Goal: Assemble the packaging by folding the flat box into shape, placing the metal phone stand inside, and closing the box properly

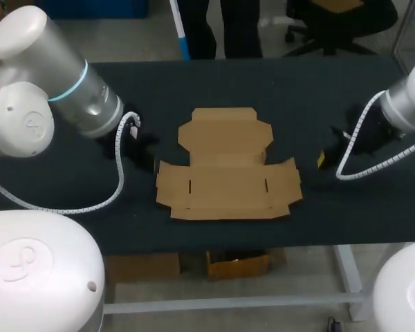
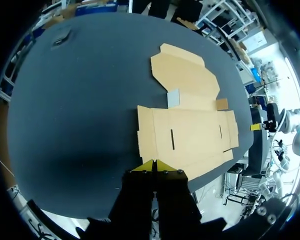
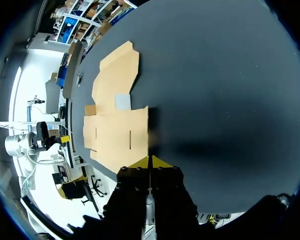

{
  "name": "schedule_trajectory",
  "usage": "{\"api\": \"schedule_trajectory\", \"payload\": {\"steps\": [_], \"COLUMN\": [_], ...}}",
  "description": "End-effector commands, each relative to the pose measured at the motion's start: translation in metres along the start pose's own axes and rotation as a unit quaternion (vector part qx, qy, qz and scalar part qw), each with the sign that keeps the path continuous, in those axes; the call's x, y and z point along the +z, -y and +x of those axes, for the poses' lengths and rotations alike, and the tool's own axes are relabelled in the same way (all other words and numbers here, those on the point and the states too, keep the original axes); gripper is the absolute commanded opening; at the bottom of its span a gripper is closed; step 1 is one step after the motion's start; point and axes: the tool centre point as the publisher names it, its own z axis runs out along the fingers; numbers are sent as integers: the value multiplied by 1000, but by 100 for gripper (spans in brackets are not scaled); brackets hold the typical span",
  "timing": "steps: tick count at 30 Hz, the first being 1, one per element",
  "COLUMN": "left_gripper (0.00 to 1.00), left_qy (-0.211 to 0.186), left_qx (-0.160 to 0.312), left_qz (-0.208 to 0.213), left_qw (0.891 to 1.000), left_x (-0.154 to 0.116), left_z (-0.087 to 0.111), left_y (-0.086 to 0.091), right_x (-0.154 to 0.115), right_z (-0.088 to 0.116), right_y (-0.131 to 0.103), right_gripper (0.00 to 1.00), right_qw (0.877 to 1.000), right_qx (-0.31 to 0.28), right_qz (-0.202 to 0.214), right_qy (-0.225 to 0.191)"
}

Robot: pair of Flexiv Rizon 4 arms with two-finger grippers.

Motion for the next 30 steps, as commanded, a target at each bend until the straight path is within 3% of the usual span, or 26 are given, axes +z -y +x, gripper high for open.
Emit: {"api": "schedule_trajectory", "payload": {"steps": [1, 13, 30], "left_gripper": [0, 0, 0], "left_qy": [-6, -36, -36], "left_qx": [-3, -33, -33], "left_qz": [1, -23, -23], "left_qw": [1000, 999, 999], "left_x": [0, 4, 4], "left_z": [-5, -21, -21], "left_y": [-9, -39, -39], "right_x": [-4, -7, -7], "right_z": [-7, -17, -17], "right_y": [11, 44, 44], "right_gripper": [0, 0, 0], "right_qw": [1000, 1000, 1000], "right_qx": [3, 30, 30], "right_qz": [1, 8, 8], "right_qy": [-3, -4, -4]}}
